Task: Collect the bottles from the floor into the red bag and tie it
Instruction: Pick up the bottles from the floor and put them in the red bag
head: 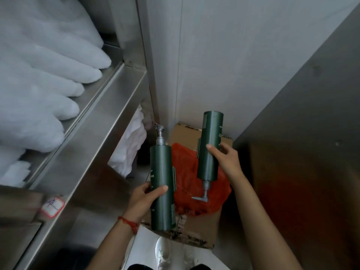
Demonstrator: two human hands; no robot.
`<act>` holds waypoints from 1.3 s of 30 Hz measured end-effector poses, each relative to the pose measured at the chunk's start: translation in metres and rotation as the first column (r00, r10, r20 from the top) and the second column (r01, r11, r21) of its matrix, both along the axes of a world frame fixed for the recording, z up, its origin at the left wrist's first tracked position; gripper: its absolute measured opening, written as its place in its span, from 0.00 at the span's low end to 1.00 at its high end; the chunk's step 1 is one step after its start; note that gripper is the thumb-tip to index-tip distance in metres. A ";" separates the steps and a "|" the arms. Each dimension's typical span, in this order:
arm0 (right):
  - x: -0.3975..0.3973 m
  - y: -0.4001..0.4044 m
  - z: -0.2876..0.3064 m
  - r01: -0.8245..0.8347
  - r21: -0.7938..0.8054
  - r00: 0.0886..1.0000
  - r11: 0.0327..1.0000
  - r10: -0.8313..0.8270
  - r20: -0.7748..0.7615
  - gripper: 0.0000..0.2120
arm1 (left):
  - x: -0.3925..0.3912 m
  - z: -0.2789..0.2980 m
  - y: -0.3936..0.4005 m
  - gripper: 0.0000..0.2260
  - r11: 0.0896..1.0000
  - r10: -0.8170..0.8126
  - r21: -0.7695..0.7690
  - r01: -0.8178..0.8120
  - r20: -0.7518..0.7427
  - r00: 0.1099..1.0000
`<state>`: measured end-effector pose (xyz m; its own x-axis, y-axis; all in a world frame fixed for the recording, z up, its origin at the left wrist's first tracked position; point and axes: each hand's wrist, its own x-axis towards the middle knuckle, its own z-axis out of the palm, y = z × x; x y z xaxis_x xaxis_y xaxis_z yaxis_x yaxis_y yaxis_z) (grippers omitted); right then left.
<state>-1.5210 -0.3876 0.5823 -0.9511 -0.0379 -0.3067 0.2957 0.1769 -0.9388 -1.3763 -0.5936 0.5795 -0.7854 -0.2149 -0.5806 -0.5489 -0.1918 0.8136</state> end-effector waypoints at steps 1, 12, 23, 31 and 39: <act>-0.009 -0.003 -0.005 -0.017 0.015 1.000 1.000 0.017 -0.011 0.18 | -0.001 -0.003 -0.002 0.07 1.000 0.005 0.008 -0.005 0.000 1.000; -0.038 -0.013 -0.089 -0.427 0.243 0.903 0.871 0.397 0.165 0.29 | -0.017 -0.036 -0.012 0.18 0.998 0.048 0.035 -0.048 0.017 0.999; -0.032 -0.008 -0.159 -0.767 0.456 0.638 0.452 0.611 0.469 0.32 | -0.017 -0.067 -0.020 0.11 0.995 0.096 -0.001 -0.097 0.041 0.994; -0.022 -0.020 -0.196 -0.720 0.443 0.692 0.533 0.513 0.507 0.34 | -0.010 -0.078 -0.019 0.14 0.999 0.053 -0.006 -0.053 0.040 0.998; -0.011 -0.022 -0.205 -0.614 0.469 0.787 0.635 0.440 0.433 0.27 | -0.009 -0.076 -0.014 0.13 0.999 0.045 -0.005 -0.045 0.053 0.998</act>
